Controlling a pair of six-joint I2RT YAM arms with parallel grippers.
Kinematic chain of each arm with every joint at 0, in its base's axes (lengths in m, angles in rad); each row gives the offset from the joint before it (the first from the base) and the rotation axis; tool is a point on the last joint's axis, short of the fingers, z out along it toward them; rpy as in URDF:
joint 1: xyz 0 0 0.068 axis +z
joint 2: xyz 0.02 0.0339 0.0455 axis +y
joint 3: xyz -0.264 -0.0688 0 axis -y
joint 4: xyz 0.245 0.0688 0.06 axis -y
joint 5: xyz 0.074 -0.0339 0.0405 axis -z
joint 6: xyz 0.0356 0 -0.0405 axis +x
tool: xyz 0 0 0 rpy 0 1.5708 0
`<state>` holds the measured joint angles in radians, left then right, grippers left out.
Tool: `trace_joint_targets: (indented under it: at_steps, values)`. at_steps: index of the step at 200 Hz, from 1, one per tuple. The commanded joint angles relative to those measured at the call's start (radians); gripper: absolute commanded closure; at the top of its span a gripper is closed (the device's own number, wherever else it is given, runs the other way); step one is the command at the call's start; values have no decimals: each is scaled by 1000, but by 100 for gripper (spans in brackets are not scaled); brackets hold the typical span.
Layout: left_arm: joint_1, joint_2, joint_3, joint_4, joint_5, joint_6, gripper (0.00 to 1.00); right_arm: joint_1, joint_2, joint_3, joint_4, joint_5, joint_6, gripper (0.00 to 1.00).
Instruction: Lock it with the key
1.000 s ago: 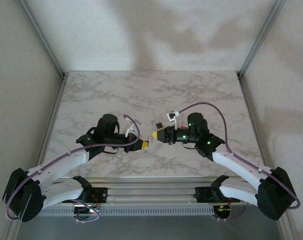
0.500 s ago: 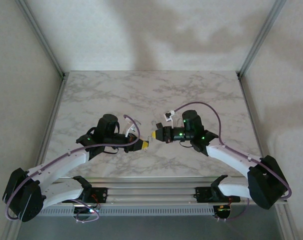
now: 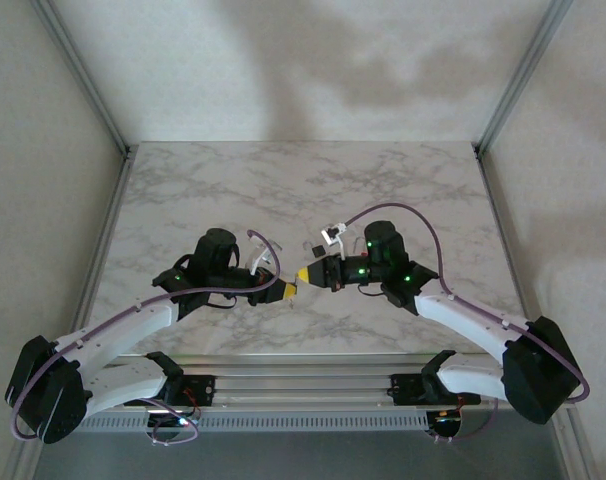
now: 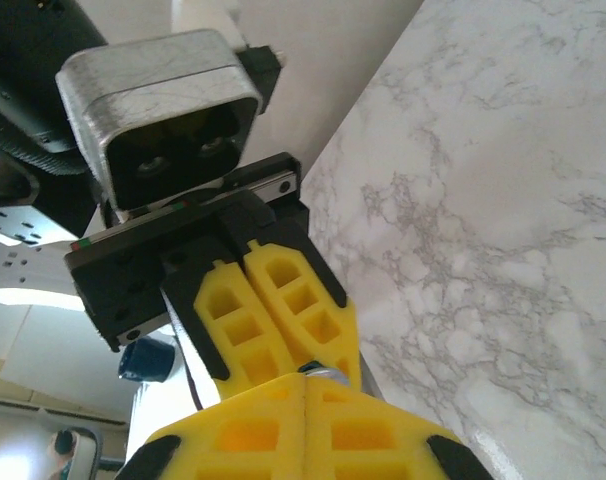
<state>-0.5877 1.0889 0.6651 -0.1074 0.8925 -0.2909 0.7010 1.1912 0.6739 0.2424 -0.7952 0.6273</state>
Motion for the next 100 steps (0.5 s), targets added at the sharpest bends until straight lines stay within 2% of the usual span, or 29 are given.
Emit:
trace_joint_targets:
  at_steps: [1,62,81,92,100]
  values:
    - [-10,3,7,2,-5,15,100,21,8,34,4,-26,-28,94]
    - [-13,6,7,8,14,13,100,40,53,46,20,-13,-21,95]
    - [-17,3,5,8,16,13,100,41,29,56,-36,22,-55,96]
    - [-18,1,4,9,16,13,100,40,-2,60,-81,47,-85,94]
    - [-18,-1,4,8,16,13,100,40,-32,59,-110,76,-101,88]
